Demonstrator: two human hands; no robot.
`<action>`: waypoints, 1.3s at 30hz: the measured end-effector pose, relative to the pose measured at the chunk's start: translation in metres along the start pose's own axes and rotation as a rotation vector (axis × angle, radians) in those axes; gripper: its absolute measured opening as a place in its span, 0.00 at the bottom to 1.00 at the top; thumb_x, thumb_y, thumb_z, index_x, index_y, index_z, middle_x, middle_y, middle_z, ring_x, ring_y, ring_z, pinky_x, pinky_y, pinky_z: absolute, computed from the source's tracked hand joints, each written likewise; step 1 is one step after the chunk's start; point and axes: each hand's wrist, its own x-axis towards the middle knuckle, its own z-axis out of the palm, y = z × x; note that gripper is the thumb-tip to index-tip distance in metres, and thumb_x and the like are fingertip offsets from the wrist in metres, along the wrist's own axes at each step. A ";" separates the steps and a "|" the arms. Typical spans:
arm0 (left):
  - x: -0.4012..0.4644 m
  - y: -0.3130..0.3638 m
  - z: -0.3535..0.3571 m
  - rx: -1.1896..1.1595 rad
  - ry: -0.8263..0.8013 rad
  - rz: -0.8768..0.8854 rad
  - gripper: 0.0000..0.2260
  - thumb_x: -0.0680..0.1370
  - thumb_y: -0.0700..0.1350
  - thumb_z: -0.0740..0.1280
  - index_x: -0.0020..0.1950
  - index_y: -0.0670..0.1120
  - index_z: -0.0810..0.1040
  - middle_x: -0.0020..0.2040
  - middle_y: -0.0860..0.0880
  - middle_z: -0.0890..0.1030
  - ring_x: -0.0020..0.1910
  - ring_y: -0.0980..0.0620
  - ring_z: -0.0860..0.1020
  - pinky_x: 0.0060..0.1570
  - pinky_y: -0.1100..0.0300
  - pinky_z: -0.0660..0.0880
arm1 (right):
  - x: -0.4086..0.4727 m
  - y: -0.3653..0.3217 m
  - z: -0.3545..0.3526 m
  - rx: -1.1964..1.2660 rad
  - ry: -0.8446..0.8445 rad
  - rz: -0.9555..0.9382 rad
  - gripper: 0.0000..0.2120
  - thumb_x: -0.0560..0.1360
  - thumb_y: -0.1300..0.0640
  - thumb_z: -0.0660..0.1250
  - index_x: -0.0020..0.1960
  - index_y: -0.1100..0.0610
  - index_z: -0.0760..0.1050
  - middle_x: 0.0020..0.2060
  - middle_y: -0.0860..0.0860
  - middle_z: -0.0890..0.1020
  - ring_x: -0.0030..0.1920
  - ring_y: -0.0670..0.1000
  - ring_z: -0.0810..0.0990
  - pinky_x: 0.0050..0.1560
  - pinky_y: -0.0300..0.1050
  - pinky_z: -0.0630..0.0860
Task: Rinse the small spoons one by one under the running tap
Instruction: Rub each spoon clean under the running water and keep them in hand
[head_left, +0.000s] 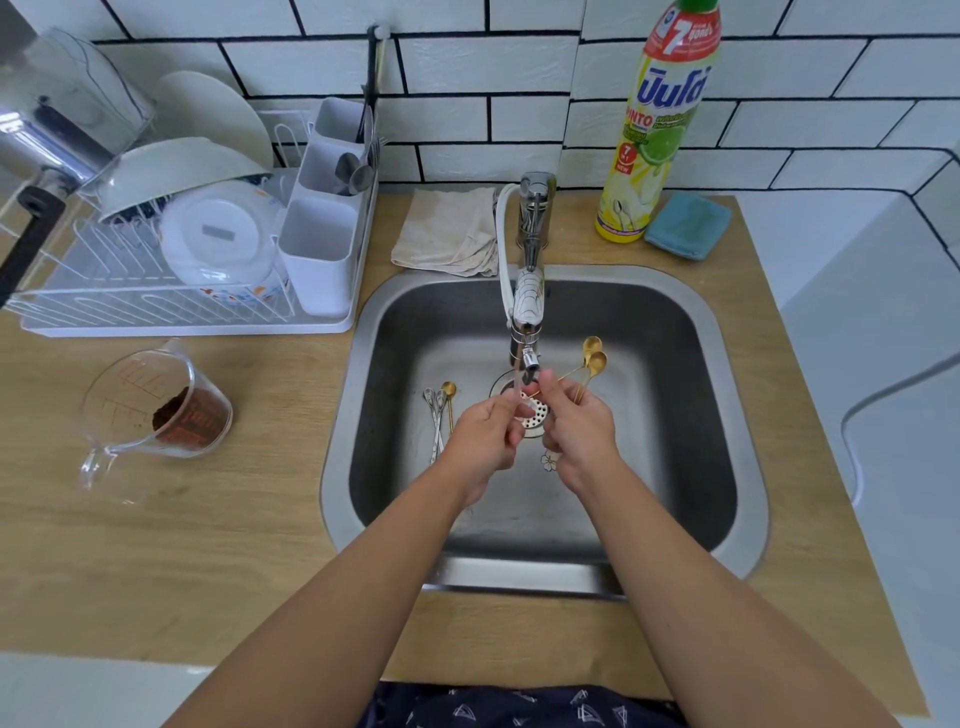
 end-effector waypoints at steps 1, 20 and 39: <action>-0.001 0.000 0.000 -0.058 -0.038 -0.017 0.15 0.85 0.51 0.58 0.53 0.42 0.78 0.30 0.51 0.71 0.24 0.57 0.61 0.25 0.65 0.58 | 0.000 0.000 -0.003 -0.004 -0.042 -0.001 0.09 0.82 0.55 0.69 0.51 0.60 0.82 0.24 0.42 0.79 0.19 0.41 0.62 0.20 0.35 0.60; 0.003 0.001 -0.004 0.482 0.181 0.213 0.16 0.82 0.54 0.62 0.38 0.48 0.76 0.28 0.55 0.75 0.26 0.55 0.70 0.30 0.59 0.68 | 0.003 0.003 -0.004 -0.005 0.006 -0.006 0.12 0.80 0.53 0.72 0.52 0.63 0.83 0.23 0.42 0.78 0.19 0.42 0.59 0.19 0.35 0.58; 0.000 0.005 -0.003 0.039 -0.002 -0.035 0.08 0.84 0.44 0.62 0.51 0.42 0.78 0.39 0.49 0.79 0.28 0.57 0.73 0.29 0.65 0.68 | -0.004 0.000 0.004 -0.024 0.011 0.011 0.06 0.80 0.54 0.71 0.45 0.54 0.82 0.33 0.48 0.85 0.20 0.41 0.67 0.21 0.36 0.61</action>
